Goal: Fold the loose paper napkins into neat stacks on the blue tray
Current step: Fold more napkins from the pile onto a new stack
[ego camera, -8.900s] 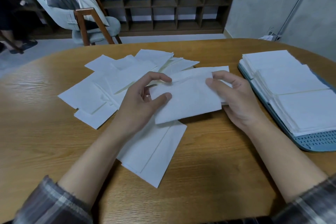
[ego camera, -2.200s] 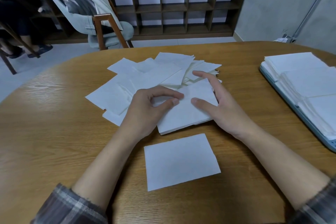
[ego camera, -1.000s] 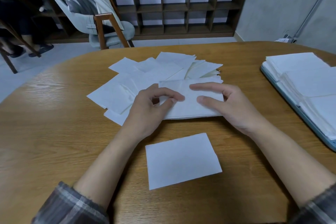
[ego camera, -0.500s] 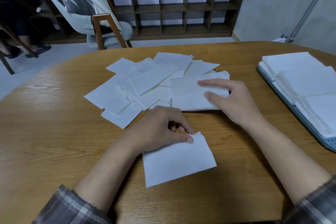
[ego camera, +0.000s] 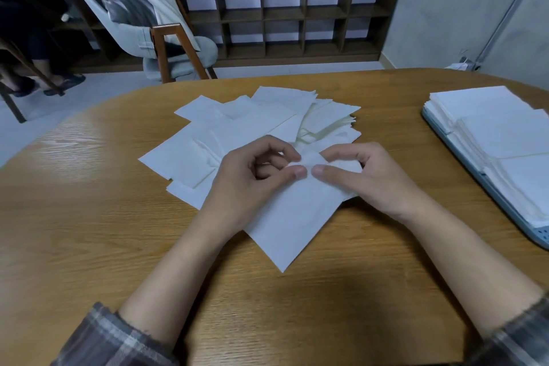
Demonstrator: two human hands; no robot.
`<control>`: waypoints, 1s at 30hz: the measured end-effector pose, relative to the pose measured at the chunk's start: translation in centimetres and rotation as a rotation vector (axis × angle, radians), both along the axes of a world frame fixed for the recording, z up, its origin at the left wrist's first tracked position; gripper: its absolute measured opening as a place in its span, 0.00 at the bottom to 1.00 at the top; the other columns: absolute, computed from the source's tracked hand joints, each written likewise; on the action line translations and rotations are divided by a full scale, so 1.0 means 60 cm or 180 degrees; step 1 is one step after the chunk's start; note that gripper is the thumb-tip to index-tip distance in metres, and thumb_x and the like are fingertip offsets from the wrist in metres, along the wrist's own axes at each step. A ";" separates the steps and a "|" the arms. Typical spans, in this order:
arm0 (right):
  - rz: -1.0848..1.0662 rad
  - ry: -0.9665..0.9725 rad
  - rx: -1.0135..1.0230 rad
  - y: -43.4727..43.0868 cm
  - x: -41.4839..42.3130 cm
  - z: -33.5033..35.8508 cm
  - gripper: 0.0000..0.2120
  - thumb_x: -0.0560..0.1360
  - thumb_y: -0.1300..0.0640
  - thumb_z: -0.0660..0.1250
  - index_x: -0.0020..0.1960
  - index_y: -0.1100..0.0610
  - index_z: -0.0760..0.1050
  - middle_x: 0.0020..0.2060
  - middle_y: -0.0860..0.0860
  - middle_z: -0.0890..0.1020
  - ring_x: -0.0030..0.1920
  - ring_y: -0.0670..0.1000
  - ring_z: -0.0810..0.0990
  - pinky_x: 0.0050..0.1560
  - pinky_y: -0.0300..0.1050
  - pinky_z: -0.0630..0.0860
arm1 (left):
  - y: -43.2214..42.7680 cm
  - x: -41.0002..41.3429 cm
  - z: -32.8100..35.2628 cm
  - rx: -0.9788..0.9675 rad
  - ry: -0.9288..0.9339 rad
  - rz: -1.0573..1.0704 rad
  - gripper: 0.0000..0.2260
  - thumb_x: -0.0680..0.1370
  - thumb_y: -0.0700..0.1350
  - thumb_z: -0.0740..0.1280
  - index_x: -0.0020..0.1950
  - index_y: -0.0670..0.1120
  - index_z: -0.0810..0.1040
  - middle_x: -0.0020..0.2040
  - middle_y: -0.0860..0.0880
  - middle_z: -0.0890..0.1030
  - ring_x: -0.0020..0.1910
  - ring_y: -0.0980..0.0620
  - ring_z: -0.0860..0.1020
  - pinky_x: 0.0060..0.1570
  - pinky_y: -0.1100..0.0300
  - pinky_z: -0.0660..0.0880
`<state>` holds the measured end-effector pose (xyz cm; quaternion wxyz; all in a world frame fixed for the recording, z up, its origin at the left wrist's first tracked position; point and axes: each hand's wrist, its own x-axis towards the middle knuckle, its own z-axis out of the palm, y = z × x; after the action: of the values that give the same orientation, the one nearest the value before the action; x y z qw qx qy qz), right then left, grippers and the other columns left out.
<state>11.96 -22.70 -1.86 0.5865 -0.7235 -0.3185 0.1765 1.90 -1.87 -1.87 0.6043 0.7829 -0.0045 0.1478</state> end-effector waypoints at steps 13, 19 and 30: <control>-0.0775 -0.0076 0.0039 0.001 0.005 0.002 0.07 0.79 0.58 0.75 0.56 0.51 0.85 0.53 0.39 0.88 0.57 0.38 0.84 0.61 0.33 0.75 | 0.013 0.003 -0.002 0.0181 0.0280 0.0435 0.08 0.80 0.41 0.73 0.50 0.52 0.90 0.51 0.59 0.88 0.55 0.61 0.83 0.52 0.65 0.76; -0.0196 0.0112 0.0228 0.006 -0.003 0.002 0.23 0.77 0.57 0.76 0.70 0.46 0.77 0.60 0.47 0.85 0.59 0.46 0.83 0.58 0.38 0.77 | 0.007 0.004 0.000 0.0189 0.0180 0.0184 0.06 0.80 0.40 0.74 0.51 0.50 0.90 0.48 0.59 0.88 0.51 0.63 0.83 0.47 0.71 0.73; -0.0190 -0.0408 -0.0217 0.008 -0.010 0.005 0.29 0.82 0.52 0.71 0.77 0.34 0.65 0.74 0.30 0.69 0.77 0.36 0.64 0.77 0.41 0.61 | 0.010 0.004 0.001 0.0365 0.0032 0.0009 0.07 0.81 0.40 0.73 0.52 0.49 0.89 0.50 0.58 0.87 0.54 0.62 0.82 0.51 0.72 0.71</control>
<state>11.38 -22.19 -1.53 0.5449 -0.7620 -0.3276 0.1230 2.12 -1.29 -1.81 0.5583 0.8170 -0.0088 0.1441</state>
